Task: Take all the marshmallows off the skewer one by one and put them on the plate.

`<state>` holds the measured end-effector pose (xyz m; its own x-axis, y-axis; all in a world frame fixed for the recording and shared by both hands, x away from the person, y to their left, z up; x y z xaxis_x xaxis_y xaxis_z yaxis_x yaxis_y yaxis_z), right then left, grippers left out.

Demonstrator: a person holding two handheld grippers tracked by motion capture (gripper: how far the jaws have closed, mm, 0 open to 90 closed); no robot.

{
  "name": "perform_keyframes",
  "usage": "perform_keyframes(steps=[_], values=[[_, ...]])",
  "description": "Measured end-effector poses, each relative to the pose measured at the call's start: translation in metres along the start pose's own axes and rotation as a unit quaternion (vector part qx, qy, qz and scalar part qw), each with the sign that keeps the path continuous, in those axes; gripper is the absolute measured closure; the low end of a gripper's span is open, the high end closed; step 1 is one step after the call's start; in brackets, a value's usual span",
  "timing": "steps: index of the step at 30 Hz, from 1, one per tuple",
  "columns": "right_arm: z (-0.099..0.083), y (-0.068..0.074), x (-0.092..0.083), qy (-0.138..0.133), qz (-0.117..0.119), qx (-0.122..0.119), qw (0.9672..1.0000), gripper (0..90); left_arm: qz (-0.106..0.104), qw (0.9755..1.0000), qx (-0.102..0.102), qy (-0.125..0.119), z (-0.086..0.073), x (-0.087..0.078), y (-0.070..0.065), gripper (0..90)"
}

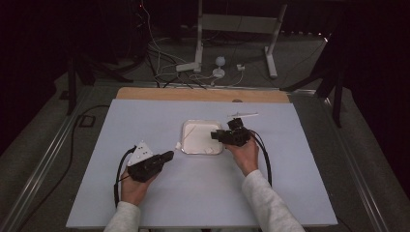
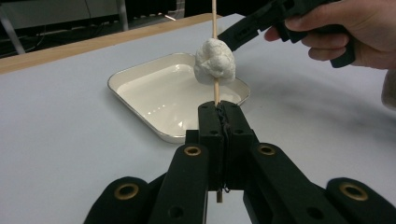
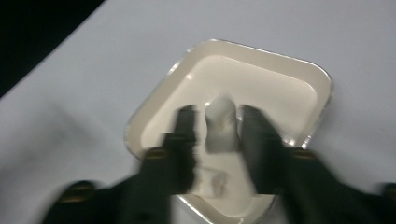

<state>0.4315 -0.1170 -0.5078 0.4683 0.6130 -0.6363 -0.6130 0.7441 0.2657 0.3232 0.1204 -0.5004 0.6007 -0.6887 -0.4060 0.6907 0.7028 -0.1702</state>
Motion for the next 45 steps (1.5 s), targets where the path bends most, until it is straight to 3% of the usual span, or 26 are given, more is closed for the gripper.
perform_keyframes(steps=[1,3,5,10,16,26,32,40,45], values=[[0.000,0.000,0.000,0.000,0.000,0.000,1.0000,55.8,0.000,1.0000,0.000,0.000,0.000,0.000,0.000,90.0],[0.000,-0.001,0.001,0.000,-0.007,-0.002,1.0000,38.2,0.001,1.0000,0.000,0.000,0.000,0.000,0.000,90.0],[0.001,0.000,-0.001,-0.006,-0.011,-0.005,0.9999,31.1,0.002,1.0000,-0.001,-0.001,0.000,0.000,0.000,90.0],[0.004,0.010,-0.008,-0.023,0.025,-0.009,0.9994,22.9,0.003,1.0000,-0.002,-0.002,0.000,0.000,0.001,89.9],[0.006,0.029,-0.014,-0.036,0.071,-0.015,0.9967,22.1,0.003,1.0000,-0.001,-0.002,0.000,0.001,0.000,89.9],[0.002,0.072,-0.007,-0.042,0.145,-0.032,0.9880,28.9,-0.002,1.0000,-0.003,-0.004,0.001,0.003,-0.004,89.9],[0.002,0.094,0.000,-0.044,0.187,-0.035,0.9807,41.5,-0.008,1.0000,0.000,-0.003,0.002,0.005,-0.007,89.9],[0.000,0.103,0.008,-0.035,0.230,-0.009,0.9725,62.5,-0.021,0.9997,0.008,-0.003,0.002,0.006,-0.012,89.9],[0.000,0.104,0.008,-0.035,0.242,0.003,0.9695,66.8,-0.025,0.9996,0.010,-0.005,0.003,0.006,-0.014,90.0]])
Point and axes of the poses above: each handheld gripper's, and its own axes: x roughly forward along the jaws, z roughly out of its top, y roughly to its left, the point moved 6 cm from there along x, roughly forward along the jaws, and after that the axes turned 5 degrees about -x, right-handed, at the moved point
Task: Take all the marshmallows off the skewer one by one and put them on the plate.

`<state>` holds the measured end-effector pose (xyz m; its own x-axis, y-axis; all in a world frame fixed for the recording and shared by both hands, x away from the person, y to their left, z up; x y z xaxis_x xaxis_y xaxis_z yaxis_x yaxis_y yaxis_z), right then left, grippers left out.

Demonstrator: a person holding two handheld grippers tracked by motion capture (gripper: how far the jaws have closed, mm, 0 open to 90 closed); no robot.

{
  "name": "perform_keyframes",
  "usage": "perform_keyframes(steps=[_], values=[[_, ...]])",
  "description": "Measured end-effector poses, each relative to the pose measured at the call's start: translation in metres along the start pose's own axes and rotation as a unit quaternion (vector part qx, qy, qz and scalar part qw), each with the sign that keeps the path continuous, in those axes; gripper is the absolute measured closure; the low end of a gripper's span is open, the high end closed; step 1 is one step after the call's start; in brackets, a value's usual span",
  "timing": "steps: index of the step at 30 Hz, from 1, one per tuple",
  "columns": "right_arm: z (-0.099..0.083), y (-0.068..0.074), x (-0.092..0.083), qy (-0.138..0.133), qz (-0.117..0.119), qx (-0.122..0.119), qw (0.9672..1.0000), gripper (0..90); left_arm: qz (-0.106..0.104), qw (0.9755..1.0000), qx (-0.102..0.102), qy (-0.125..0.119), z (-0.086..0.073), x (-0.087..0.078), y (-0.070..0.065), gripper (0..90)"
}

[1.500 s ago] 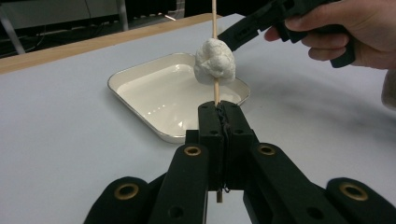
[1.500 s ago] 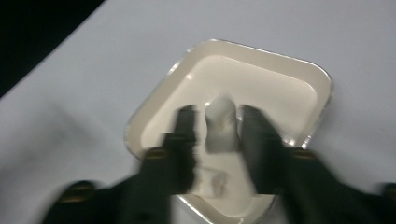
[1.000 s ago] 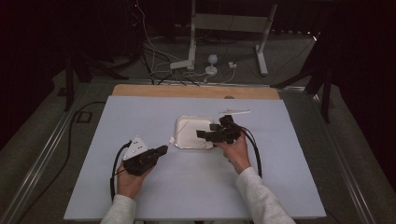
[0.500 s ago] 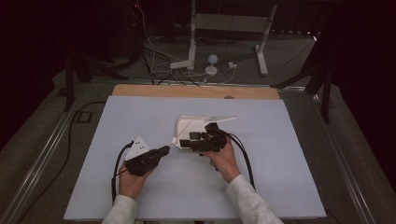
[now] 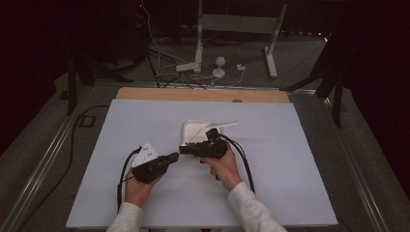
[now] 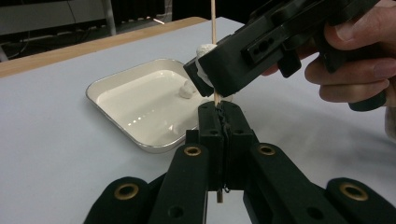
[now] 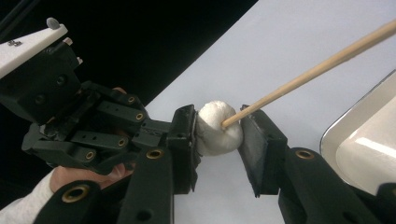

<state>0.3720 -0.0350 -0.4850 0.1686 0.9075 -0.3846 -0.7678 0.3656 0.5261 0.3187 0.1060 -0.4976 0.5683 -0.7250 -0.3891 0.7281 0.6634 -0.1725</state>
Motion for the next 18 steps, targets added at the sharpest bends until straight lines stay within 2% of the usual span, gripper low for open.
perform_keyframes(steps=[7,11,15,18], values=[[-0.0011,-0.0005,0.0004,0.003,0.017,0.017,0.9997,71.2,-0.002,1.0000,0.001,0.000,-0.0002,0.0003,-0.0007,90.0],[-0.0007,-0.0010,0.0003,0.001,0.024,0.027,0.9994,67.7,-0.004,1.0000,0.000,-0.004,0.0005,0.0002,-0.0011,90.0],[-0.0012,-0.0009,0.0009,0.005,0.026,0.033,0.9991,70.8,-0.002,1.0000,0.002,0.000,-0.0007,0.0010,-0.0012,90.0],[-0.0015,-0.0010,-0.0002,0.009,0.017,0.030,0.9994,73.5,0.001,1.0000,0.007,0.004,-0.0012,0.0022,-0.0012,90.0]])
Point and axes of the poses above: each handheld gripper's, and its own axes: x roughly forward along the jaws, z roughly out of its top, y roughly to its left, the point moved 6 cm from there along x, roughly forward along the jaws, and after that the axes turned 5 degrees about -x, right-handed, at the moved point
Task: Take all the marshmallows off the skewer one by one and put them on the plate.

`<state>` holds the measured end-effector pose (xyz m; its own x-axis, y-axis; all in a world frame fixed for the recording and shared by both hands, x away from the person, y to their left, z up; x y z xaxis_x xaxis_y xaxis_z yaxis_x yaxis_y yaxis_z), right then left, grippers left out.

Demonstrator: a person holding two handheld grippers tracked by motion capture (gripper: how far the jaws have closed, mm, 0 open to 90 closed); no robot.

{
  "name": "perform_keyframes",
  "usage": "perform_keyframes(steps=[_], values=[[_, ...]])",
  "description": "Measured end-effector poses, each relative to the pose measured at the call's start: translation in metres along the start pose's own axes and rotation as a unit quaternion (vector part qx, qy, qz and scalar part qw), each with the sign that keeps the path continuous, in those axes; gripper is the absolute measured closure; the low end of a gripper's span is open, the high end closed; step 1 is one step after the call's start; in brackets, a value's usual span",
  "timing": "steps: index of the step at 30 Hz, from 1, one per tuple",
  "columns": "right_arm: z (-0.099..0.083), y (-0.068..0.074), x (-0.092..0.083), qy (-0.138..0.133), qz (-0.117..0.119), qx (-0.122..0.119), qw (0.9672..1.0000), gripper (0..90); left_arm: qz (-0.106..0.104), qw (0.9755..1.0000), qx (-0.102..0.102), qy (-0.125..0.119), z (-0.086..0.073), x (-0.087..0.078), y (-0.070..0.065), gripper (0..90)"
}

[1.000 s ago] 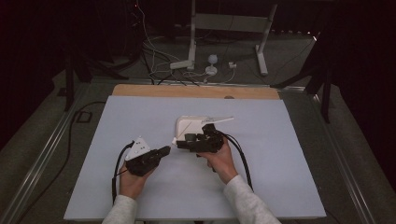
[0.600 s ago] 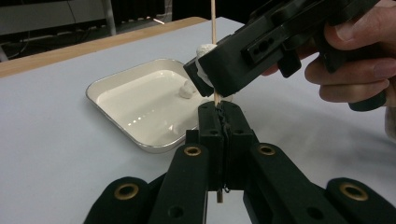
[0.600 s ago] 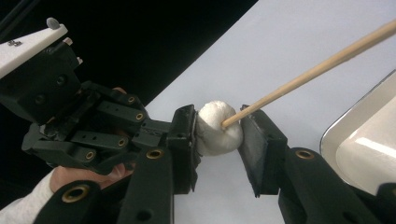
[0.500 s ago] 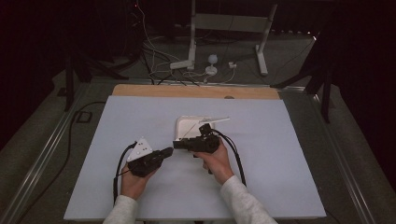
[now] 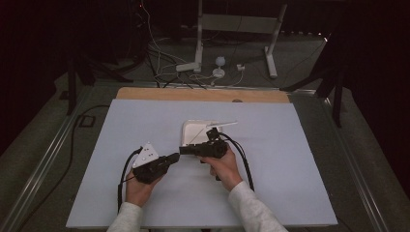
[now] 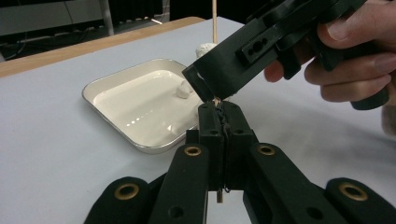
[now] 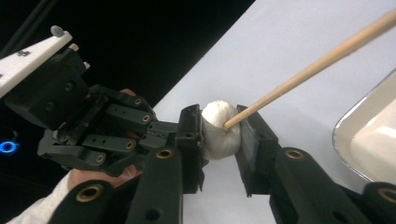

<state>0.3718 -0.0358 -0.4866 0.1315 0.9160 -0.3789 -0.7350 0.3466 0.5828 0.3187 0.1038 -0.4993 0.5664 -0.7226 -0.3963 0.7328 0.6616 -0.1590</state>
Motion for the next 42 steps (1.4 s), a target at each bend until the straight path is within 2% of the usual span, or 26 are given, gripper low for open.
perform_keyframes(steps=[12,13,14,15,17,19,21,30,36,37,38,39,40,42], values=[[0.007,-0.002,-0.012,-0.021,-0.023,-0.002,0.9995,76.8,0.006,0.9999,0.011,0.006,0.000,-0.001,0.001,90.0],[0.009,-0.005,-0.015,-0.034,-0.038,-0.004,0.9987,77.5,0.016,0.9995,0.020,0.021,-0.004,-0.003,0.004,90.0],[0.013,-0.009,-0.022,-0.052,-0.045,0.007,0.9976,77.8,0.014,0.9996,0.012,0.019,-0.006,-0.005,0.006,90.0],[0.017,-0.015,-0.031,-0.073,-0.041,0.023,0.9962,78.0,0.012,0.9997,0.010,0.019,-0.007,-0.007,0.008,90.0],[0.023,-0.023,-0.047,-0.085,-0.048,0.029,0.9948,77.9,0.005,0.9999,0.010,0.013,-0.005,-0.008,0.007,90.0],[0.024,-0.024,-0.055,-0.078,-0.061,0.011,0.9950,77.9,0.000,0.9996,0.022,0.019,-0.004,-0.003,0.002,90.0],[0.025,-0.022,-0.058,-0.074,-0.069,0.000,0.9949,77.9,-0.008,0.9997,0.019,0.017,-0.005,0.000,0.000,90.0],[0.035,-0.021,-0.058,-0.072,-0.077,-0.013,0.9943,78.1,-0.011,0.9997,0.019,0.010,-0.003,-0.006,0.002,90.0],[0.038,-0.021,-0.058,-0.079,-0.078,-0.009,0.9938,78.3,-0.009,0.9997,0.021,0.011,-0.004,-0.009,0.004,90.0],[0.040,-0.022,-0.060,-0.088,-0.087,-0.008,0.9923,78.8,0.000,0.9993,0.029,0.025,-0.007,-0.010,0.005,90.0],[0.044,-0.025,-0.067,-0.106,-0.098,-0.002,0.9896,79.1,0.004,0.9991,0.028,0.030,-0.011,-0.011,0.008,90.0],[0.048,-0.029,-0.077,-0.128,-0.097,0.012,0.9870,79.2,0.005,0.9994,0.019,0.028,-0.013,-0.013,0.011,90.0],[0.052,-0.033,-0.087,-0.138,-0.105,0.013,0.9848,79.2,0.005,0.9997,0.011,0.023,-0.013,-0.015,0.014,90.0],[0.055,-0.032,-0.096,-0.126,-0.118,-0.004,0.9850,79.0,0.006,0.9999,0.002,0.009,-0.009,-0.017,0.016,90.0]])
Point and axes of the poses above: each handheld gripper's, and its own axes: x roughly forward along the jaws, z roughly out of its top, y roughly to its left, the point moved 6 cm from there along x, roughly forward along the jaws, and after that the axes turned 5 degrees about -x, right-handed, at the moved point
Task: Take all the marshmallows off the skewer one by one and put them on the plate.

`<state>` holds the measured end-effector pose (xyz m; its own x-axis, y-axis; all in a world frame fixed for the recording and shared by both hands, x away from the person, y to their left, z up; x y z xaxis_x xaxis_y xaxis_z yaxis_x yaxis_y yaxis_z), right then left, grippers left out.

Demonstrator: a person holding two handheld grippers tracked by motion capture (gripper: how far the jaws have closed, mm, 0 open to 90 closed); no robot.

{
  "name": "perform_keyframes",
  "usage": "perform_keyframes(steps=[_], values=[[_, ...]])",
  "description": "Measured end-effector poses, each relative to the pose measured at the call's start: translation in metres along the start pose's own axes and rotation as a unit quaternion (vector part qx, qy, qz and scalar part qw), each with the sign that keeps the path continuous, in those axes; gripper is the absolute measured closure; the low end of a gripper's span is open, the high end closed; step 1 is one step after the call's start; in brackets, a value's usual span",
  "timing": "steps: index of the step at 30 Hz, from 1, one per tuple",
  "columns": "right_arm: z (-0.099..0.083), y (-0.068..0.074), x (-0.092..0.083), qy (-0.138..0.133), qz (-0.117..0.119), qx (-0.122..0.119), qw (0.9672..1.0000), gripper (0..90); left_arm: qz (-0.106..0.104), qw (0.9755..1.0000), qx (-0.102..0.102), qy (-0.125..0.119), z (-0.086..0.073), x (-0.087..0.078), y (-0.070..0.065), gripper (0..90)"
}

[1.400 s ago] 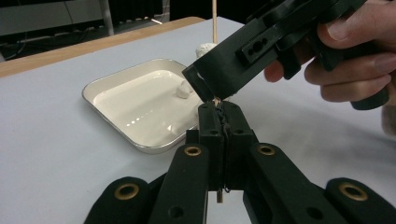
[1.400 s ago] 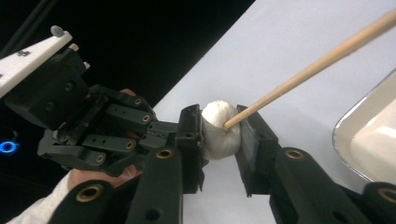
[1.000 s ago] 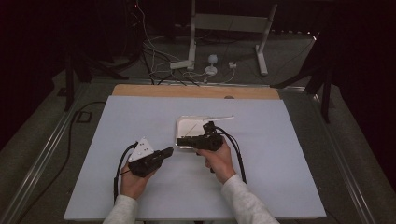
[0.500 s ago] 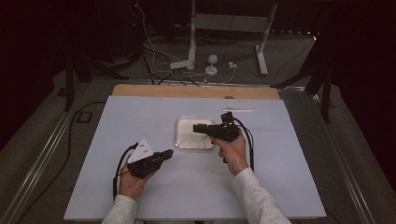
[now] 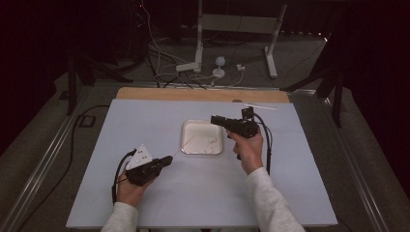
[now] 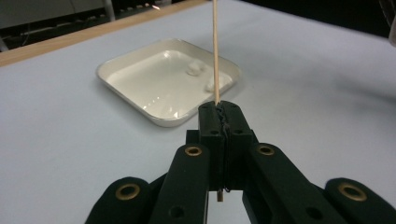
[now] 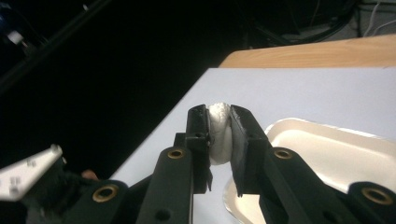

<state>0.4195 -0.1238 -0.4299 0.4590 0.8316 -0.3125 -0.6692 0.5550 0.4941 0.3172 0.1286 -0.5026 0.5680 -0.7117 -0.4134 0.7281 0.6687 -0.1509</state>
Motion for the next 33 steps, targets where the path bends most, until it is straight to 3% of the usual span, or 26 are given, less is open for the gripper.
perform_keyframes(steps=[3,13,19,33], values=[[-0.002,0.004,0.000,0.022,-0.012,-0.034,0.9991,78.4,0.002,1.0000,0.002,-0.001,0.002,0.001,-0.002,90.0],[-0.019,-0.001,0.014,0.063,-0.045,-0.070,0.9945,76.2,0.006,0.9999,-0.011,-0.004,0.002,0.003,-0.001,90.0],[-0.033,-0.010,0.020,0.092,-0.081,-0.092,0.9882,75.0,0.011,0.9997,-0.020,-0.009,0.004,0.003,0.000,90.0],[-0.055,-0.029,0.028,0.128,-0.115,-0.096,0.9804,72.5,0.016,0.9993,-0.031,-0.010,0.007,0.005,0.001,89.9]])
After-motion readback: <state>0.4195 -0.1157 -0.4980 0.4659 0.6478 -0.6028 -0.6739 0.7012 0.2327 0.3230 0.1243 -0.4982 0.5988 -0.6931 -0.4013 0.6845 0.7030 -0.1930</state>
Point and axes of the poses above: each handheld gripper's, and its own axes: x roughly forward along the jaws, z roughly out of its top, y roughly to its left, the point moved 6 cm from there along x, roughly forward along the jaws, and after that the axes turned 5 degrees about -x, right-handed, at the moved point
